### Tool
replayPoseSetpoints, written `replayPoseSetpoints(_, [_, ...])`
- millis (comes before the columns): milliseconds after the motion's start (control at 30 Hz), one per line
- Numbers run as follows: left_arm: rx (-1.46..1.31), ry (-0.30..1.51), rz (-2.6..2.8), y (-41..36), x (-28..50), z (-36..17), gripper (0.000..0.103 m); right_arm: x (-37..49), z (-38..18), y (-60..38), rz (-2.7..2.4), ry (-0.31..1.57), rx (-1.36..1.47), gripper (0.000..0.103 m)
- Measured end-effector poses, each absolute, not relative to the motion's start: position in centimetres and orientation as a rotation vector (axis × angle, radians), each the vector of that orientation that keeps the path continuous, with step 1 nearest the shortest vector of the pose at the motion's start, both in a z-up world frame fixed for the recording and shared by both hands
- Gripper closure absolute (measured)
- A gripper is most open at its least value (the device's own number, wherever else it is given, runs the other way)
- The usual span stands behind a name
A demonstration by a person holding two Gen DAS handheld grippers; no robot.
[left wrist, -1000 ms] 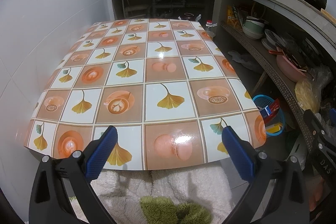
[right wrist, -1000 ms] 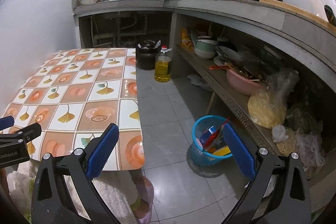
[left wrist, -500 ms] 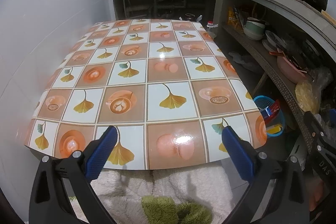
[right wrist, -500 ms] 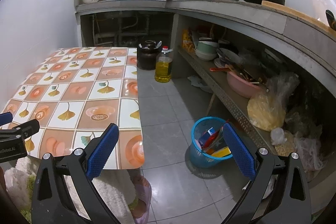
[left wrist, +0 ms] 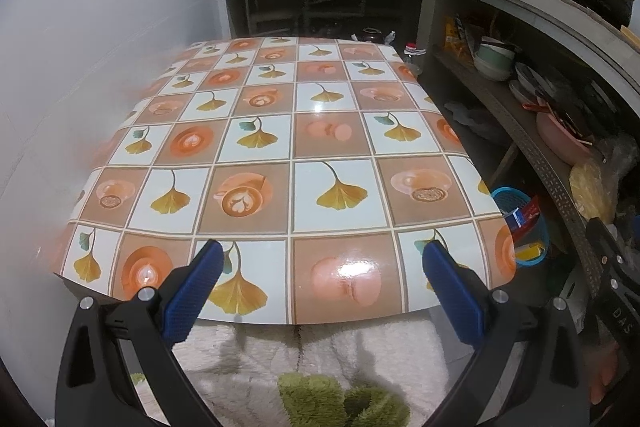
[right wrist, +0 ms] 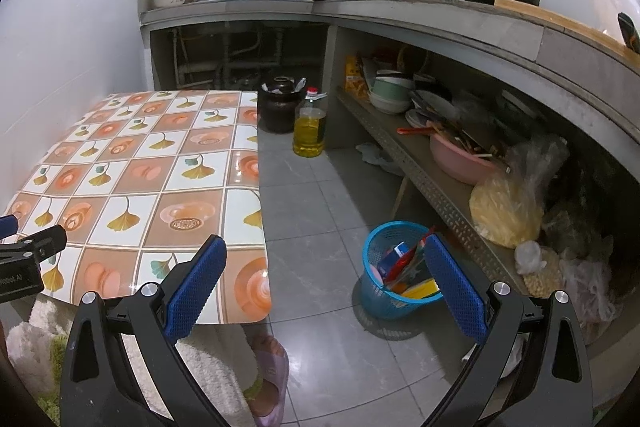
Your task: Collect trash
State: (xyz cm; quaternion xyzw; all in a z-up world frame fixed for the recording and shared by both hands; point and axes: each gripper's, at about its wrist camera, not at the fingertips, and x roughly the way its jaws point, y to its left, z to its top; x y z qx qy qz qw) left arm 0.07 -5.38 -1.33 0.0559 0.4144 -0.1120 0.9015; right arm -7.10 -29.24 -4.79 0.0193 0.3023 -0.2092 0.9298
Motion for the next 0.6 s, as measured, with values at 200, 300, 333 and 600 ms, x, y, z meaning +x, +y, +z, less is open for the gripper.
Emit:
replayPoseSetpoints(200, [0.069,0.863,-0.183,-4.0,0.5,-1.2,0.005,-7.1,-4.8,-29.4,-0.427,0.619,0.041,0.008])
replayPoseSetpoints(300, [0.038,0.864,-0.158,-3.2,0.7,-1.2,0.005,-7.1,-4.8,-29.4,-0.428,0.619,0.041,0.008])
replayPoseSetpoints(333, [0.028,0.865,-0.151,-3.0,0.7,-1.3,0.005,-7.1,-4.8,-29.4,-0.427,0.619,0.041,0.008])
replayPoseSetpoints(600, [0.012,0.863,-0.136,-2.5,0.7,-1.3,0.005,-6.9,-4.7,-29.5,-0.427,0.616,0.042,0.008])
